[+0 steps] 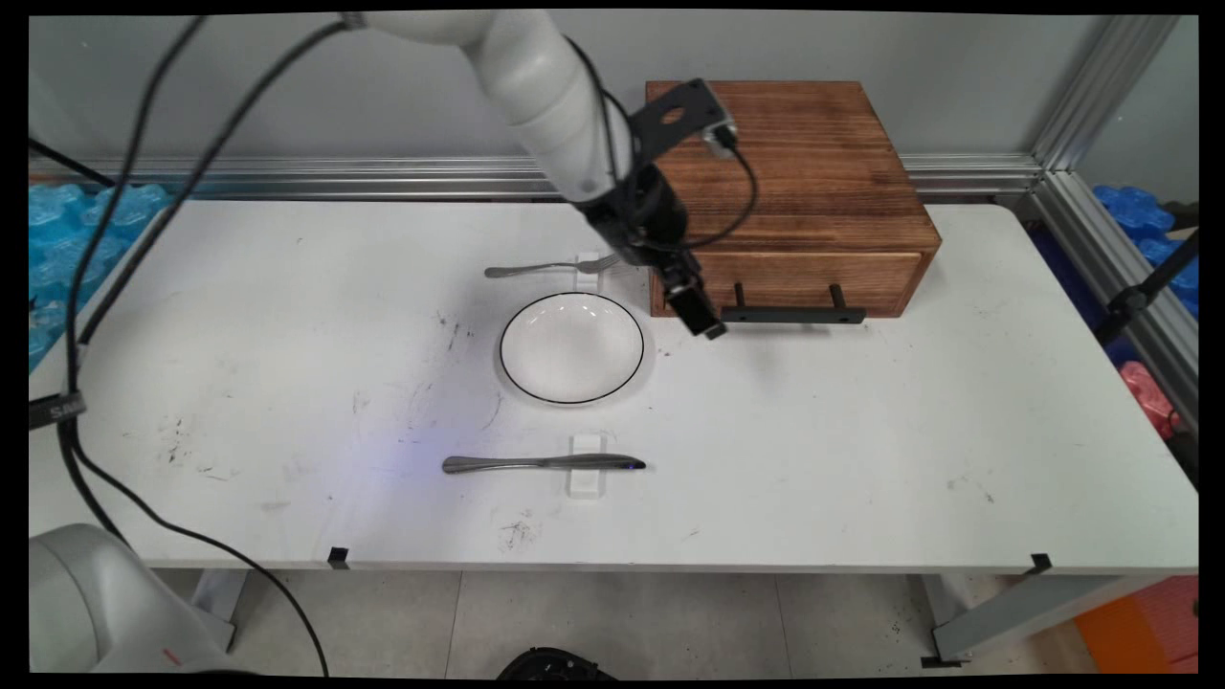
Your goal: Open the drawer
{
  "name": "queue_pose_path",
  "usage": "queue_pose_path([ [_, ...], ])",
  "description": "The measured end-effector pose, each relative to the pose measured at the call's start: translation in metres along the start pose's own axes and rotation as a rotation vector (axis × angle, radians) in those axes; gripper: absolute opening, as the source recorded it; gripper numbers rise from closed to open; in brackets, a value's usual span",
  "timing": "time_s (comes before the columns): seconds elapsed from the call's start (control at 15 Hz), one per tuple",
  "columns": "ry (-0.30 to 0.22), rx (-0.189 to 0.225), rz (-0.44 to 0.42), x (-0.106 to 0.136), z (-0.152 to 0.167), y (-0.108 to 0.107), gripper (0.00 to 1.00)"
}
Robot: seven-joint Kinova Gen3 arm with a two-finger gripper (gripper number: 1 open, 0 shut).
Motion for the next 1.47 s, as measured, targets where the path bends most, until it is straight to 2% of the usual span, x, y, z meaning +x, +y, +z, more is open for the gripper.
queue_pose_path([
  [0.33,0.015,0.018,-0.02,0.029,0.039,0.0,1.0],
  [0.73,0.007,0.038,-0.003,0.057,0.084,0.0,1.0],
  [1.47,-0.054,0.073,0.075,0.074,0.144,0.003,1.0],
])
